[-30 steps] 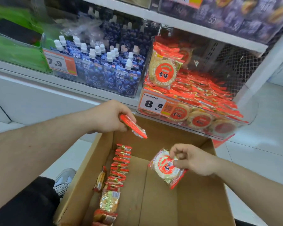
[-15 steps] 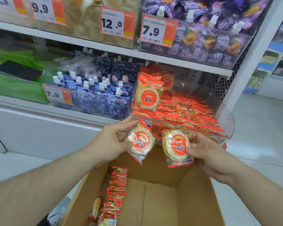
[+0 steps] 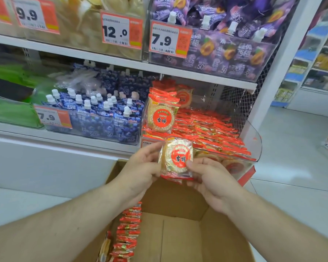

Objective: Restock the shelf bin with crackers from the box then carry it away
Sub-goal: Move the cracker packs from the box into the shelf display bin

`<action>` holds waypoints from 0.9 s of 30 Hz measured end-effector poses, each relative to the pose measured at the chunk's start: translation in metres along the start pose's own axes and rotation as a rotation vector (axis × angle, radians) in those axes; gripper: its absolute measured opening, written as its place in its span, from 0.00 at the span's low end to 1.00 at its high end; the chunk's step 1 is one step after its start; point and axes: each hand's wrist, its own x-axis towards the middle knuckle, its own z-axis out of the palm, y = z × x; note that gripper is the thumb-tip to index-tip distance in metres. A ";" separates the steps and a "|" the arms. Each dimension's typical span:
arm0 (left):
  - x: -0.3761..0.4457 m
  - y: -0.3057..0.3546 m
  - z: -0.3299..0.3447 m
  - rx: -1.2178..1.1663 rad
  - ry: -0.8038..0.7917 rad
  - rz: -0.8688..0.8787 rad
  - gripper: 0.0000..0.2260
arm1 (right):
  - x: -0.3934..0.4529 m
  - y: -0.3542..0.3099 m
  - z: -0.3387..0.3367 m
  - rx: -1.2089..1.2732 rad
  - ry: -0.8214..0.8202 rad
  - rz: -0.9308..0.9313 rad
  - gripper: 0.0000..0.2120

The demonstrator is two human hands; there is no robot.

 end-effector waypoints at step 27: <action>0.069 0.036 -0.022 0.764 0.450 0.459 0.19 | 0.151 -0.110 -0.031 -0.213 0.294 -0.325 0.16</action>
